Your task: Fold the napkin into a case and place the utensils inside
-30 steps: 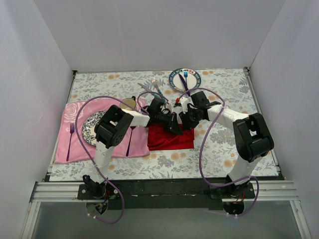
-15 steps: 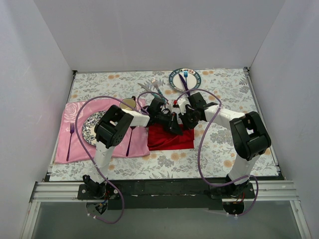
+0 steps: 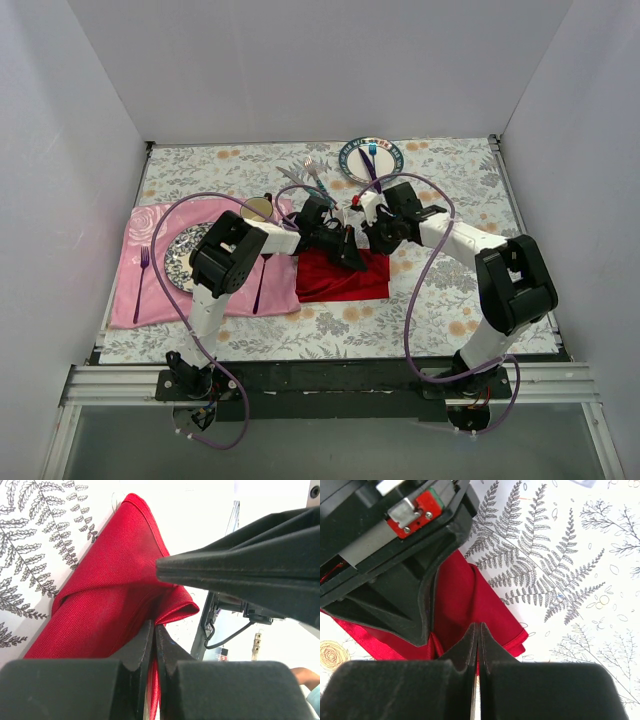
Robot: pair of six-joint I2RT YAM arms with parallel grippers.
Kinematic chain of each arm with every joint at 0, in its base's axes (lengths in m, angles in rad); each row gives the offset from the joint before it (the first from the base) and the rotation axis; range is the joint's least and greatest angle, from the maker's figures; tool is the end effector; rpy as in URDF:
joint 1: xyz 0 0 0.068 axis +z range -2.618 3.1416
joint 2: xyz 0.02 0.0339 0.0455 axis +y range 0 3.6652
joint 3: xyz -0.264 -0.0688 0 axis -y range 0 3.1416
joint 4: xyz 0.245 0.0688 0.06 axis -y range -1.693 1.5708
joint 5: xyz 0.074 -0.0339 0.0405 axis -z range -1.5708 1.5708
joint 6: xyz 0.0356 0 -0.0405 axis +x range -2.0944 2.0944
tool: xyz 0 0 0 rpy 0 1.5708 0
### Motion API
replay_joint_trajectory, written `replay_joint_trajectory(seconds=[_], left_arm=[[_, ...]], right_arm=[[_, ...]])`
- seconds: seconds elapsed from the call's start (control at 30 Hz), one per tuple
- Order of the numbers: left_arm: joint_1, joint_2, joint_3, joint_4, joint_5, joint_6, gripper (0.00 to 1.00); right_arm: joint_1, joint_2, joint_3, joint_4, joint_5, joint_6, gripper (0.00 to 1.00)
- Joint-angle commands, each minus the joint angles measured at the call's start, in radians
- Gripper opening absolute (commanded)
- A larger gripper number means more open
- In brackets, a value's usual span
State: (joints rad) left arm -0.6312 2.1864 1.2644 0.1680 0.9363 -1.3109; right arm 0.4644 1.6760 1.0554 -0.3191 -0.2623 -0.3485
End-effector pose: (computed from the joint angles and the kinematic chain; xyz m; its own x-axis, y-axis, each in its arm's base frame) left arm 0.3364 -0.2814 0.1050 -0.9381 -0.0239 0.3455 -0.3224 0.4244 -0.8462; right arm 0.3051 0.1632 0.1949 -0.4840 -0.6114 -0.6261 -0.7816 0.6237 -0.0047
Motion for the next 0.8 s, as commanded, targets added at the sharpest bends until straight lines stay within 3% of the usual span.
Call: replay_joint_trajectory(seconds=[0.0,0.2,0.33,0.37,0.77], left_arm=[[0.004,-0.065,-0.014,0.011,0.018,-0.010,0.00],[0.004,-0.071,-0.014,0.011,0.021,-0.019,0.00],[0.004,-0.066,-0.013,0.008,0.022,-0.016,0.00],[0.004,-0.065,-0.013,0.008,0.022,-0.014,0.00],[0.004,-0.059,-0.008,0.007,0.019,-0.013,0.00]], right_arm=[[-0.013,-0.038,-0.005,0.023,-0.029,-0.014,0.01],[-0.012,0.028,0.044,-0.043,-0.078,-0.007,0.01],[-0.012,0.042,0.061,-0.031,-0.057,0.039,0.34],[-0.007,0.039,0.061,-0.031,-0.052,0.040,0.35],[0.034,0.085,0.069,-0.043,0.055,0.045,0.30]])
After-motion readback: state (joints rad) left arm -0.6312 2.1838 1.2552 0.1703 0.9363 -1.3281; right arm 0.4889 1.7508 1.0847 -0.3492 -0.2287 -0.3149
